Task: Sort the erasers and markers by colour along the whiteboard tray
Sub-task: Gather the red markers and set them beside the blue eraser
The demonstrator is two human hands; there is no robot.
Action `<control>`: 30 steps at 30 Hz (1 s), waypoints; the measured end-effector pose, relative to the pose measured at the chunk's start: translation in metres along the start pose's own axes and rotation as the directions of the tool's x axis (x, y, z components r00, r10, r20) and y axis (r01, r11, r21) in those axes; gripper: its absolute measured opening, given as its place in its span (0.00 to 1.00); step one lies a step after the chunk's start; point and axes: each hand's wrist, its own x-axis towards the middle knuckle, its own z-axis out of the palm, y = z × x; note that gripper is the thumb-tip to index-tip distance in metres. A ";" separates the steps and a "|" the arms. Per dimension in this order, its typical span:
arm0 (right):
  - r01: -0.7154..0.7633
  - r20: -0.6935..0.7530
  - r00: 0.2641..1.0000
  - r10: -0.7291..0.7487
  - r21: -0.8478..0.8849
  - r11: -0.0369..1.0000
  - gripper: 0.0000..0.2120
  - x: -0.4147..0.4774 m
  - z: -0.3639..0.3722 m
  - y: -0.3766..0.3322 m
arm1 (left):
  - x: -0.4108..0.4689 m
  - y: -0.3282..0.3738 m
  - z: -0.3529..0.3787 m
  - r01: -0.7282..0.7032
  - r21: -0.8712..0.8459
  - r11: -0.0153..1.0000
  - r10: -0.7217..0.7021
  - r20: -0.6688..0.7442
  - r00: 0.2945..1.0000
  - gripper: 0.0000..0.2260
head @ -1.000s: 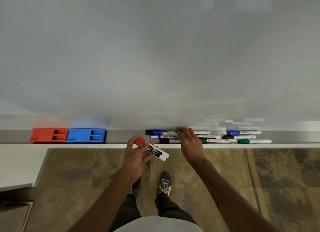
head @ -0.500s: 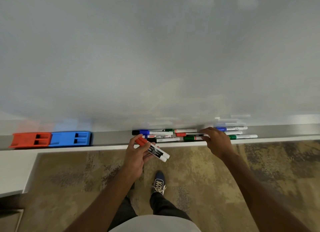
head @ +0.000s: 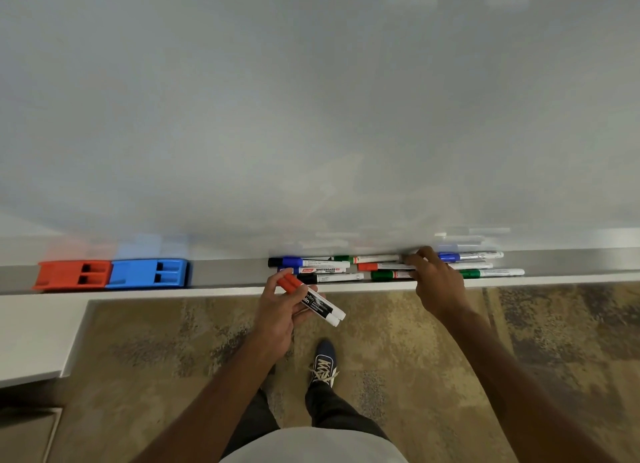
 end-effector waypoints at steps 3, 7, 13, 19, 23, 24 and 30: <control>-0.026 -0.074 0.997 0.027 0.012 1.000 0.14 -0.005 -0.005 -0.006 | -0.002 0.002 0.000 -0.010 -0.010 1.000 0.010 0.003 1.000 0.21; 0.019 -0.172 0.985 -0.018 0.002 1.000 0.15 -0.014 -0.011 -0.012 | -0.004 0.006 -0.002 -0.045 -0.063 0.997 0.046 0.006 0.999 0.21; 0.120 -0.216 0.976 -0.025 0.441 0.890 0.07 -0.033 -0.012 -0.053 | -0.007 0.012 -0.006 -0.074 -0.118 0.990 0.077 0.016 0.997 0.22; -0.230 0.225 0.973 0.047 0.963 0.141 0.04 -0.046 -0.003 -0.125 | -0.013 0.015 -0.014 -0.117 -0.177 0.977 0.123 0.026 0.992 0.22; -0.315 0.315 0.949 0.004 0.949 0.032 0.05 -0.045 0.002 -0.153 | -0.015 0.021 -0.023 -0.155 -0.171 0.973 0.150 -0.040 0.988 0.22; -0.329 0.329 0.944 0.008 0.944 0.022 0.05 -0.044 0.002 -0.158 | -0.015 0.022 -0.026 -0.159 -0.174 0.972 0.152 -0.052 0.987 0.21; -0.372 0.378 0.925 0.031 0.920 -0.124 0.08 -0.044 0.005 -0.186 | -0.016 0.029 -0.043 -0.190 -0.191 0.963 0.177 -0.083 0.981 0.20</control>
